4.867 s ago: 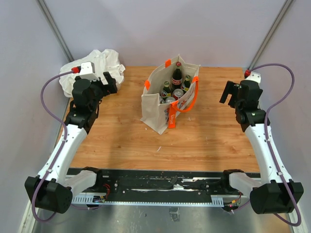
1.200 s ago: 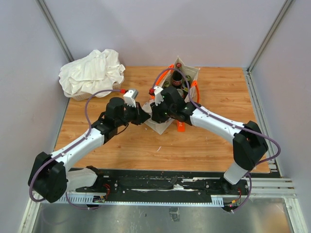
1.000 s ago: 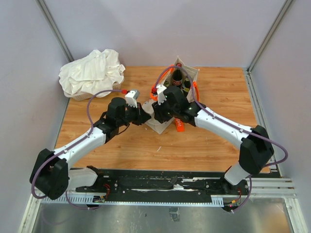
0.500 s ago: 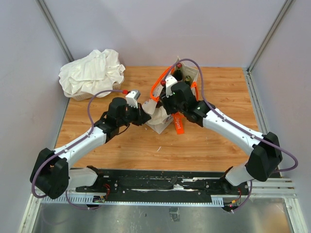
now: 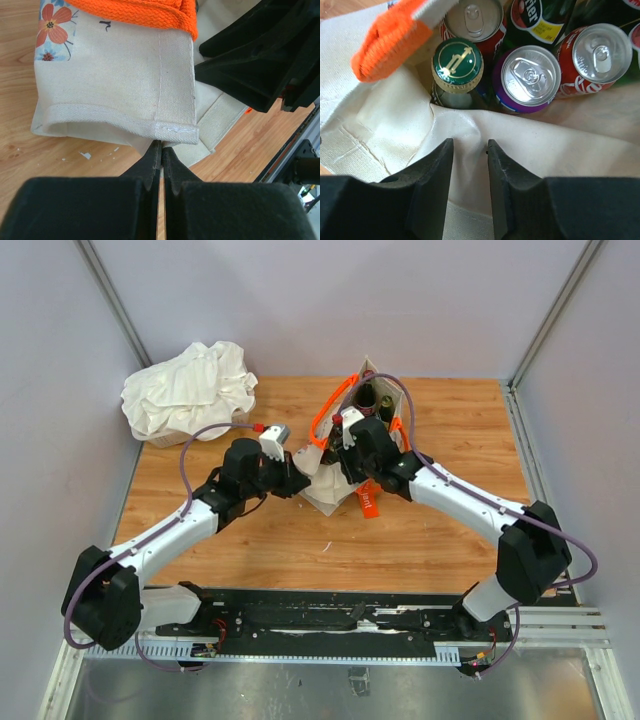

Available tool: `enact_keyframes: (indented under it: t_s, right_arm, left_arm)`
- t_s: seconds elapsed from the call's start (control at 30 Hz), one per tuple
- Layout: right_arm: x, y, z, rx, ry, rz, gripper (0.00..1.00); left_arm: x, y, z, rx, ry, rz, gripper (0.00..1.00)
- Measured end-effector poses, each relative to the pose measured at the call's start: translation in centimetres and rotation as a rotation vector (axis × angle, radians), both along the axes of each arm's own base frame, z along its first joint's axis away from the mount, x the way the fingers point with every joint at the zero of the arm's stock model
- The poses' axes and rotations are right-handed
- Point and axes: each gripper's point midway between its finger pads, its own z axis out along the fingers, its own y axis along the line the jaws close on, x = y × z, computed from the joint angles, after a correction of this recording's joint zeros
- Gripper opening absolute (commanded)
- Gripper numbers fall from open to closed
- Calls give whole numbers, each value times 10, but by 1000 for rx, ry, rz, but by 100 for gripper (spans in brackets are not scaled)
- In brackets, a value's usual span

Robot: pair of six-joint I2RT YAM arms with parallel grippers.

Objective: Take the beverage out of the canvas bag

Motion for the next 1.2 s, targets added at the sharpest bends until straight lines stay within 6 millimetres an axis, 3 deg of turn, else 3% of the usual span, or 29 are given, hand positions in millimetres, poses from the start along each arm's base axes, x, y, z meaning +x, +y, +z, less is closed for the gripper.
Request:
enact_keyframes:
  t_s: [0.17,0.4,0.57,0.77,0.87,1.03,1.2]
  right_arm:
    - [-9,2,-20,-1,81,15,34]
    - [-33,1,-84,-91,293,46,33]
    - [-39,-2,-80,-81,315,50,35]
    - [-47,-11,-52,-60,283,41,46]
    - [-43,-13,-20,-15,201,31,55]
    - [-25,-7,36,94,10,27,62]
    - [-2,4,60,148,-126,23,61]
  left_arm:
    - [1,-1,2,13,3,0,1]
    - [-1,-1,-13,47,44,-12,1]
    - [-1,-1,-15,59,43,-17,0]
    - [-1,-1,-14,59,42,-16,1]
    - [-1,-1,-12,58,40,-16,0]
    - [-1,0,-11,61,42,-13,0]
    - [-1,0,-10,62,45,-12,1]
